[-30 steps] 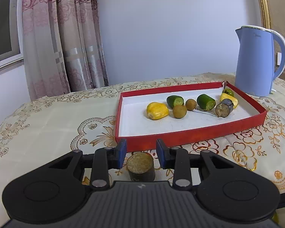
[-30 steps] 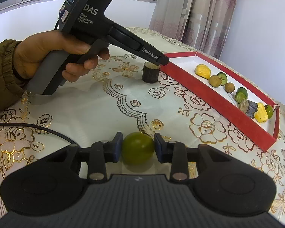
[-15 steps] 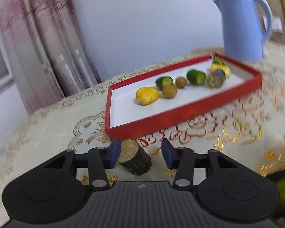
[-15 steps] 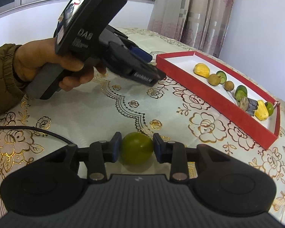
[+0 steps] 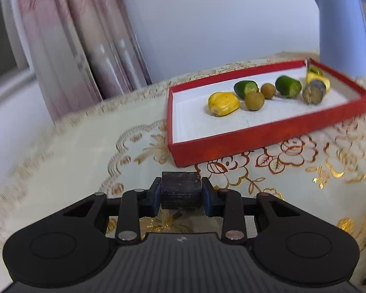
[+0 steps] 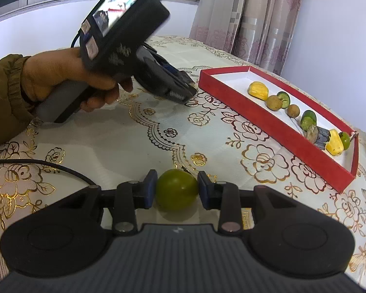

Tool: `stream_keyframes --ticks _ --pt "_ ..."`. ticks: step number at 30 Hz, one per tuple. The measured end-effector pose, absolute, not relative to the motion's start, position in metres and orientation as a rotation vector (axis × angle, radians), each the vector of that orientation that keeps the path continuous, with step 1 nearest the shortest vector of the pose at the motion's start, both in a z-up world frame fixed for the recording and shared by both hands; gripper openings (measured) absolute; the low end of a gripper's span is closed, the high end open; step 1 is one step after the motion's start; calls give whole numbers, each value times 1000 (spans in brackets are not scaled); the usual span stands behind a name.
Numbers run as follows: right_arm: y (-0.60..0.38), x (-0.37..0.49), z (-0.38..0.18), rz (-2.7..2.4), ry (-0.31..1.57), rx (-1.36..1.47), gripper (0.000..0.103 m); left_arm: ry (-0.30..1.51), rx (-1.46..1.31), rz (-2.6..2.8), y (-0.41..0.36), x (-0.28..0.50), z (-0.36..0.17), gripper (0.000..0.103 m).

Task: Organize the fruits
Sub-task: 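Carry the chunk into the red tray and open the left tool while right holds the green fruit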

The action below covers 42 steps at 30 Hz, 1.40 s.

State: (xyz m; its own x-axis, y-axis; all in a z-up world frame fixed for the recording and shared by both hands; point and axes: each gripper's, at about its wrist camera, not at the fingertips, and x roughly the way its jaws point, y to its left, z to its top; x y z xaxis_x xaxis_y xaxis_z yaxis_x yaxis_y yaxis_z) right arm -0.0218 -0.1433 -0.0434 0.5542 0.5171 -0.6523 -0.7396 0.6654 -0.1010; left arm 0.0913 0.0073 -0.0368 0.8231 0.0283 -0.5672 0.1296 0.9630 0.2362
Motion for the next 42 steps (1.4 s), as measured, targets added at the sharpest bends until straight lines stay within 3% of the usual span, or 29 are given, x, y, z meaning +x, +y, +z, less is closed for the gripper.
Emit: stream_keyframes --ticks 8,30,42 --pt "-143 -23 -42 765 623 -396 33 588 67 -158 29 86 -18 32" --pt "-189 -3 -18 565 546 -171 33 538 104 -128 -9 92 3 32" --pt "-200 2 -19 522 541 -120 33 527 146 -85 -36 144 13 32"
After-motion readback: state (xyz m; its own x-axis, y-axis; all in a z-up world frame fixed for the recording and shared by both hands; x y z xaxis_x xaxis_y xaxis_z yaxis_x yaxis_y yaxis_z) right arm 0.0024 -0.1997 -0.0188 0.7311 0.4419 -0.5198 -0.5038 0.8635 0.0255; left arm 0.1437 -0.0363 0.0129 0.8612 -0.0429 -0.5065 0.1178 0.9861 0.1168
